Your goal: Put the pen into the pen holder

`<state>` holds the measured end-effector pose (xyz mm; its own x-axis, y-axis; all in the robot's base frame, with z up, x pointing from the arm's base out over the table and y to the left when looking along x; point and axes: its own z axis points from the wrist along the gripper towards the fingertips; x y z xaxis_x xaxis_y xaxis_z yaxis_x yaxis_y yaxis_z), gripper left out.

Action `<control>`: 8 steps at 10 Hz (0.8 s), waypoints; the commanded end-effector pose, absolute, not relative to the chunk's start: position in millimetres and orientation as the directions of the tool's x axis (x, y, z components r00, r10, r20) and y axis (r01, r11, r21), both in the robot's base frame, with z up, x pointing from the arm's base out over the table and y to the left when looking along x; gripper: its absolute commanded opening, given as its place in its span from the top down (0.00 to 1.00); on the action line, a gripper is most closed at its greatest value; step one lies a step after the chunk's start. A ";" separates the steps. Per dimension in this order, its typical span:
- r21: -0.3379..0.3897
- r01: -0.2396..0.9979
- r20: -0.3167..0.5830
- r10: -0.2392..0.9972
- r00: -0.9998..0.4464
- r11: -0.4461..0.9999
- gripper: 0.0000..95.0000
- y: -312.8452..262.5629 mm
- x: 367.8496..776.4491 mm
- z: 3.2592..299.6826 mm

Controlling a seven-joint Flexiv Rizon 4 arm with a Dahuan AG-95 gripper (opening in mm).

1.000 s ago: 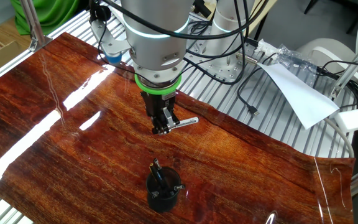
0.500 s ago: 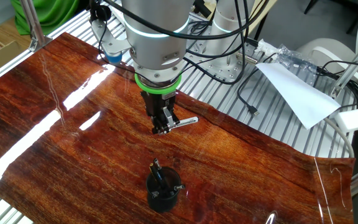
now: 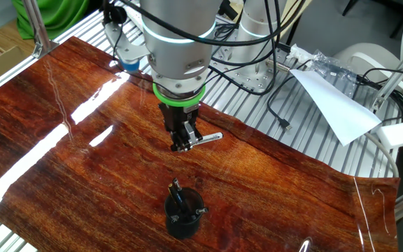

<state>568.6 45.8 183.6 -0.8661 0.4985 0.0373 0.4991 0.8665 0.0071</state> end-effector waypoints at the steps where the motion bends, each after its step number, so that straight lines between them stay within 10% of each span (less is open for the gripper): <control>1: 0.013 0.510 0.019 0.509 -0.860 0.860 1.00 45.9 569.0 183.2; 8: 0.003 0.533 -0.099 0.531 -0.842 0.846 1.00 46.1 567.9 183.9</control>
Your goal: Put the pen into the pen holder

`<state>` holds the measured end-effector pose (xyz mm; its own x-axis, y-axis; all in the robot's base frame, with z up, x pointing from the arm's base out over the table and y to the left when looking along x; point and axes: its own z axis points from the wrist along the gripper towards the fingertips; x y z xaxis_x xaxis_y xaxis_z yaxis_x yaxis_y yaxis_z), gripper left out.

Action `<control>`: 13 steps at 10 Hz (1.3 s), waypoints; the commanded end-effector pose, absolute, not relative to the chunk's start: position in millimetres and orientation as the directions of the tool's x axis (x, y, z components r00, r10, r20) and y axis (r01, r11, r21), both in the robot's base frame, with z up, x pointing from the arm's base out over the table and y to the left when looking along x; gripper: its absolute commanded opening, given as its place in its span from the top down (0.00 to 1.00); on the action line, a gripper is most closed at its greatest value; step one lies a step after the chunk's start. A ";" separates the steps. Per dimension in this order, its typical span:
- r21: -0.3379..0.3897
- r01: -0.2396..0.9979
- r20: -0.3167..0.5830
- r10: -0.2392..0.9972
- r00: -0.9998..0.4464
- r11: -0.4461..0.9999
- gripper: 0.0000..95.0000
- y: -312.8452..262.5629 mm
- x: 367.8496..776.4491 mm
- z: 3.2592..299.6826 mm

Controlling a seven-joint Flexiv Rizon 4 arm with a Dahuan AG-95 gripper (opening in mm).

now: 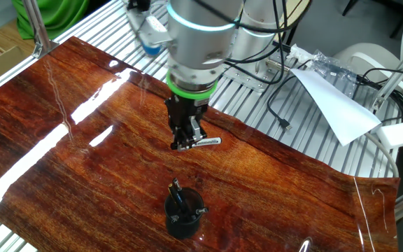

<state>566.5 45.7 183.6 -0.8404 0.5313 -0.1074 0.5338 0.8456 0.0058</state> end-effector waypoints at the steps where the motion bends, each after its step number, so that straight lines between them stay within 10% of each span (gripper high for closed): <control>1: 0.001 0.536 -0.101 0.534 -0.840 0.844 1.00 46.5 567.5 184.0; 13: -0.010 0.575 -0.013 0.574 -0.818 0.818 1.00 46.5 569.3 182.8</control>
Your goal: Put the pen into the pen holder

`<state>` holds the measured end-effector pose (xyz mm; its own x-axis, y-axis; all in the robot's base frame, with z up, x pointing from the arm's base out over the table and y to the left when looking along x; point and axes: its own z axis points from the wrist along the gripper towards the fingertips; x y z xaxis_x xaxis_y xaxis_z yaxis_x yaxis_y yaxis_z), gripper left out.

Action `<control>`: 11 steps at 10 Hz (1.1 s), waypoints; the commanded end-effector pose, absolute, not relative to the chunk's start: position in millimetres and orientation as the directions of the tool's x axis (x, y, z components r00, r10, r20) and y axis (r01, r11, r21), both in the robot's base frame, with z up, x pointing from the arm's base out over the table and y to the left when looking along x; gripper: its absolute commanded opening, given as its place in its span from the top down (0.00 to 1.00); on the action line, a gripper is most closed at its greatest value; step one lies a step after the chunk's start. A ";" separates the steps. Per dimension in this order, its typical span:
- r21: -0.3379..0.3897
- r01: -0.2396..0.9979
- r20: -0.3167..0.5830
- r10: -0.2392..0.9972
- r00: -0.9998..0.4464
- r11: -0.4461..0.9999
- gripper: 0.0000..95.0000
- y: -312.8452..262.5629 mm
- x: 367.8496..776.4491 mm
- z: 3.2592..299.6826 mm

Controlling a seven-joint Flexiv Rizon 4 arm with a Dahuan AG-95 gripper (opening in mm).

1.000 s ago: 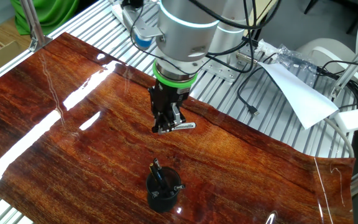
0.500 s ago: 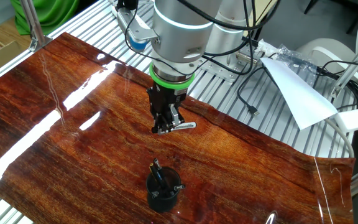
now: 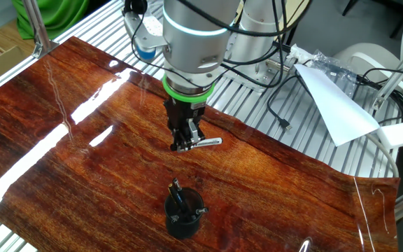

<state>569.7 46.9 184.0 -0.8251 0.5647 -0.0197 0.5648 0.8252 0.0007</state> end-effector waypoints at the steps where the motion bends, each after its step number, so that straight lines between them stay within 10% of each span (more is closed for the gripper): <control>1: -0.013 0.581 -0.004 0.581 -0.814 0.814 1.00 46.5 569.3 182.8; 11: -0.068 0.580 0.057 0.584 -0.810 0.812 1.00 46.5 569.3 182.8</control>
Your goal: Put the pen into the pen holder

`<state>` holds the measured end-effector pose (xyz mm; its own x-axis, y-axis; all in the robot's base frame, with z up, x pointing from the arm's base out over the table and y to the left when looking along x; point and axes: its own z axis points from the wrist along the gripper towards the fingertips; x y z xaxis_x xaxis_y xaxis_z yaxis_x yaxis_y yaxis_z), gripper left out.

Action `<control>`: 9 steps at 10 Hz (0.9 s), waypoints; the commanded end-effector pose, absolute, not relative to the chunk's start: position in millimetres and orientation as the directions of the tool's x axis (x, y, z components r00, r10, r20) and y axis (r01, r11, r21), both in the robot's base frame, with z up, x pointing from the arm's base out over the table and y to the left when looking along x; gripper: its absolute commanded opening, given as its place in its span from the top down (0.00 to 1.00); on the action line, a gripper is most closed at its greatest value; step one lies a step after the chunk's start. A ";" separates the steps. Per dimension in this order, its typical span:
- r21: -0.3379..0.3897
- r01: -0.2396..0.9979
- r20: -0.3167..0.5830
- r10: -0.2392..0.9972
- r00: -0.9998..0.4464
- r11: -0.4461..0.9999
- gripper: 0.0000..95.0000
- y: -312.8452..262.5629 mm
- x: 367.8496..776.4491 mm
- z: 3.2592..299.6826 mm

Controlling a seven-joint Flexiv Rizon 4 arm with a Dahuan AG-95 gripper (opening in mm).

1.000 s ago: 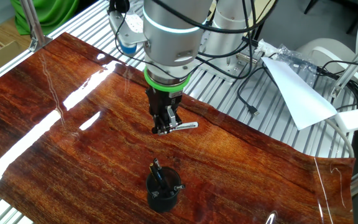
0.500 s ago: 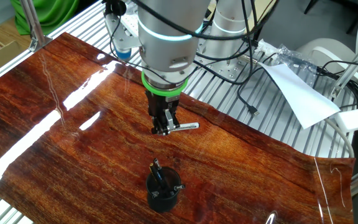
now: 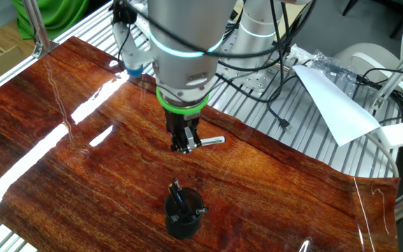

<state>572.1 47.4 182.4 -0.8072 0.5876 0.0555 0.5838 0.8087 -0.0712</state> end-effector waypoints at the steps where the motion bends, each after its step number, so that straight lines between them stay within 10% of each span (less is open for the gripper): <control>1: -0.063 0.578 0.065 0.582 -0.811 0.813 1.00 46.5 569.3 182.8; 9: -0.041 0.600 0.052 0.602 -0.797 0.799 1.00 46.5 569.3 182.8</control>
